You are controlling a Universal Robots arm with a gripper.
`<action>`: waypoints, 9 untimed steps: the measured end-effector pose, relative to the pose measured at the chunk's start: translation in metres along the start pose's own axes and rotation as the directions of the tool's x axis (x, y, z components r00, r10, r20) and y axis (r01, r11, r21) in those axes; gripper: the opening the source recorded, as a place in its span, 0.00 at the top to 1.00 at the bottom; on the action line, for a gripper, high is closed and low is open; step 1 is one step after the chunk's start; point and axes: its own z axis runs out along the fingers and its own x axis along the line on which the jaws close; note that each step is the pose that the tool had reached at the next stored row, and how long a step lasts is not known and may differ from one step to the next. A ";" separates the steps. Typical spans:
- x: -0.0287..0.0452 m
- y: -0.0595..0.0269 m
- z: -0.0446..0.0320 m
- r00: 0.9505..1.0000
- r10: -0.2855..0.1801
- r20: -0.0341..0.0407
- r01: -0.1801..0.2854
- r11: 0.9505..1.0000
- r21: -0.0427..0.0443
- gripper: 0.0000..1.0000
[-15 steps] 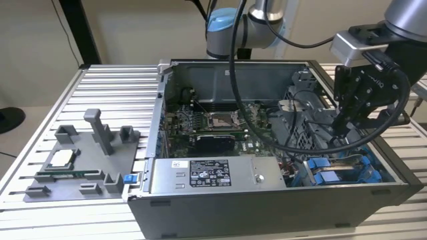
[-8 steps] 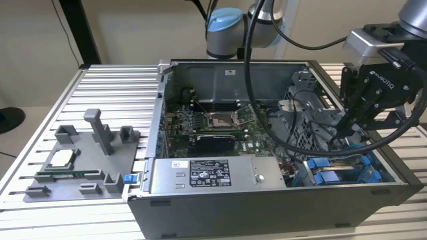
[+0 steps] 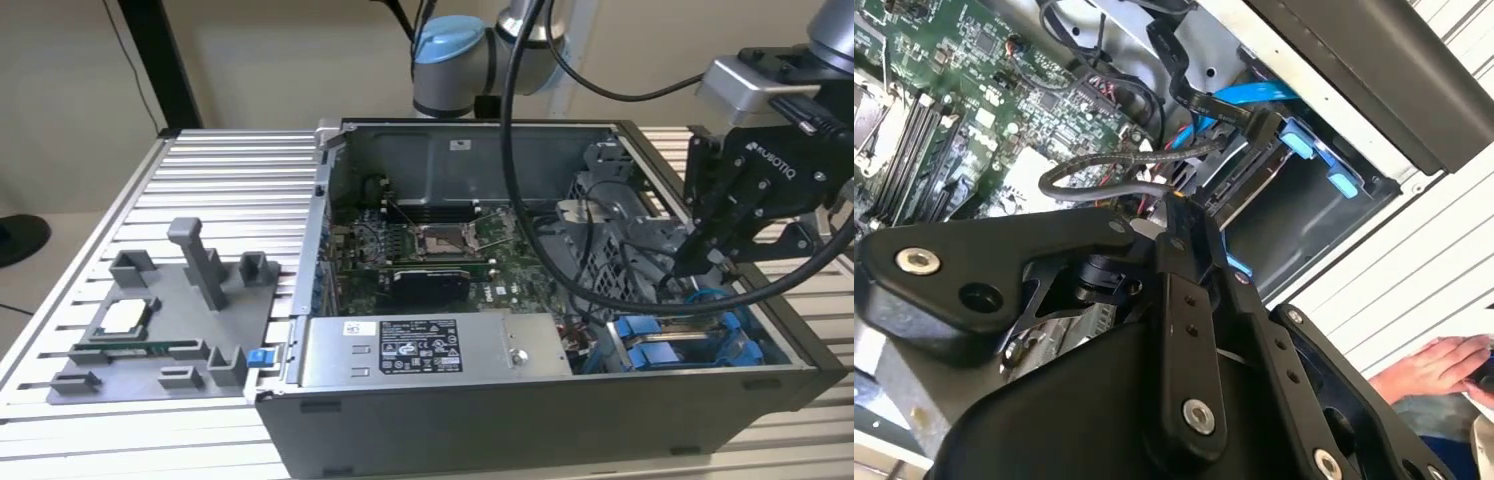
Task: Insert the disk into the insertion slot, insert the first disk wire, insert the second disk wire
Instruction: 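Insert the first disk wire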
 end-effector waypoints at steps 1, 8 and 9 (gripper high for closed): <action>0.0000 0.0000 0.0000 1.000 0.000 0.000 0.000 1.000 0.000 1.00; 0.0012 -0.0036 0.0014 1.000 0.002 0.002 -0.001 1.000 -0.028 1.00; 0.0023 -0.0054 0.0021 1.000 0.002 0.003 -0.002 0.999 -0.033 1.00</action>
